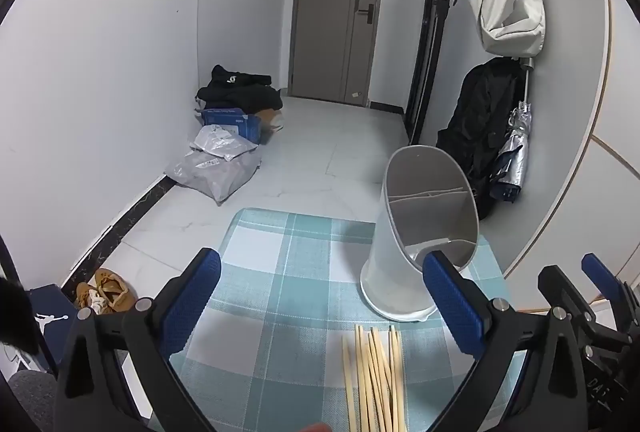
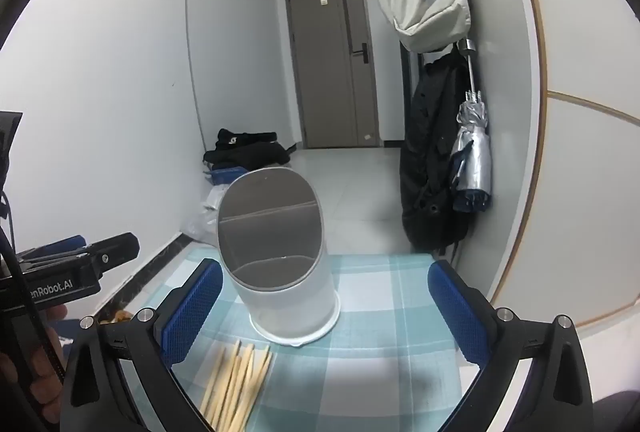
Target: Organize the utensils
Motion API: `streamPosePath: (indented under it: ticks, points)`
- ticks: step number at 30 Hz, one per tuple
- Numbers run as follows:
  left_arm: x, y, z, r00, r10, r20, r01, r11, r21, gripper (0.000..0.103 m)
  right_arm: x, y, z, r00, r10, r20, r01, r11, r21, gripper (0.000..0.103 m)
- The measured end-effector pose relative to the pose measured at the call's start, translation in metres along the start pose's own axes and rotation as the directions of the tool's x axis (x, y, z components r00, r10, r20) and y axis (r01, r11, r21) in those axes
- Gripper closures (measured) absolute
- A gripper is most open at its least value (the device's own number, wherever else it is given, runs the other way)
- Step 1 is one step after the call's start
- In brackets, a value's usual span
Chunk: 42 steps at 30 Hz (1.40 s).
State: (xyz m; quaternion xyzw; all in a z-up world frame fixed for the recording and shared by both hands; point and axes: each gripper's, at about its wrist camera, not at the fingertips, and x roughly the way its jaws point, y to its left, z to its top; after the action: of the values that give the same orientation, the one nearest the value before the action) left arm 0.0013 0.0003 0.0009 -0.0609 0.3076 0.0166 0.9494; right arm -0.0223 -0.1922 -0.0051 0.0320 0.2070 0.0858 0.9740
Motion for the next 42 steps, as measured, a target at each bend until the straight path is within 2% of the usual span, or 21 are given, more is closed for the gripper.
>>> streamPosePath:
  ticks: [1,2,6,11,42]
  points:
    - [0.0006,0.0002,0.0011,1.0,-0.002,0.005,0.002,1.0,-0.005,0.004,-0.001,-0.0002,0.0,1.0,0.007,0.023,-0.007,1.0,0.004,0.0]
    - [-0.0033,0.0004,-0.002,0.999,0.0,0.043,0.0,1.0,-0.005,0.004,-0.0012,-0.0003,0.0001,1.0,0.009,0.022,-0.009,1.0,0.003,0.0]
    - [-0.006,0.0041,-0.0062,0.998,0.006,0.063,-0.005,1.0,-0.015,0.004,-0.0025,-0.0002,0.0005,1.0,0.01,0.017,-0.01,1.0,-0.007,0.0]
    - [-0.0047,0.0041,-0.0039,0.998,0.024,0.057,-0.024,1.0,-0.013,0.004,-0.0031,-0.0009,-0.0022,1.0,0.006,0.022,-0.006,1.0,-0.004,0.0]
    - [0.0015,0.0032,-0.0038,1.0,0.019,0.023,-0.018,1.0,-0.016,0.004,-0.002,-0.0035,-0.0007,1.0,-0.001,0.015,0.001,1.0,0.009,0.0]
